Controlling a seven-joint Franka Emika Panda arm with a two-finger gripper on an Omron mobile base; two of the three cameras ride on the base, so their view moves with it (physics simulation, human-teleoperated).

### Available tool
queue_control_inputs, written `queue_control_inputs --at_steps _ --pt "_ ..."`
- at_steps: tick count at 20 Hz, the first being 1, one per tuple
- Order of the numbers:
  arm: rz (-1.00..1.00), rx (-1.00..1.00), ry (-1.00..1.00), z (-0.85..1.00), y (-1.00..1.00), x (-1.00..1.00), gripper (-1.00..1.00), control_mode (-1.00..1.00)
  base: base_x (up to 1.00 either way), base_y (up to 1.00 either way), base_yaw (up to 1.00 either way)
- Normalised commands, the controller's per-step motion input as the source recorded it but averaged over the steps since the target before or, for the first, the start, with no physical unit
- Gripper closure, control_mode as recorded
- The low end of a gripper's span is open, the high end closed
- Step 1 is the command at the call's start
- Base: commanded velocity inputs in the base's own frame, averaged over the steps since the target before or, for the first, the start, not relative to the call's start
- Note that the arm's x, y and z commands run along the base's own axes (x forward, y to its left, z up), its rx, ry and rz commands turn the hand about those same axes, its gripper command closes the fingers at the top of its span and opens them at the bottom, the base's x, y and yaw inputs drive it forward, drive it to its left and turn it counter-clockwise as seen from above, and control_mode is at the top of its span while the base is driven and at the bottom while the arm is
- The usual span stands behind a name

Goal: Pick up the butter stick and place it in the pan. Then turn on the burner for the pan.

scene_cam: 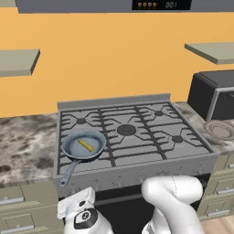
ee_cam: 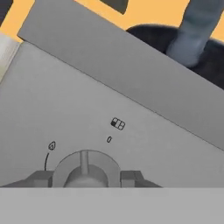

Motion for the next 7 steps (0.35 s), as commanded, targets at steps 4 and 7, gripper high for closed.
queue_control_inputs --at_steps 4,7 --pt "-0.06 -0.19 0.07 0.0 0.0 -0.04 1.0 -1.0 0.0 0.0 0.0" --pt "-0.05 -0.2 0.05 0.0 0.03 -0.06 1.0 -1.0 0.0 0.0 0.0"
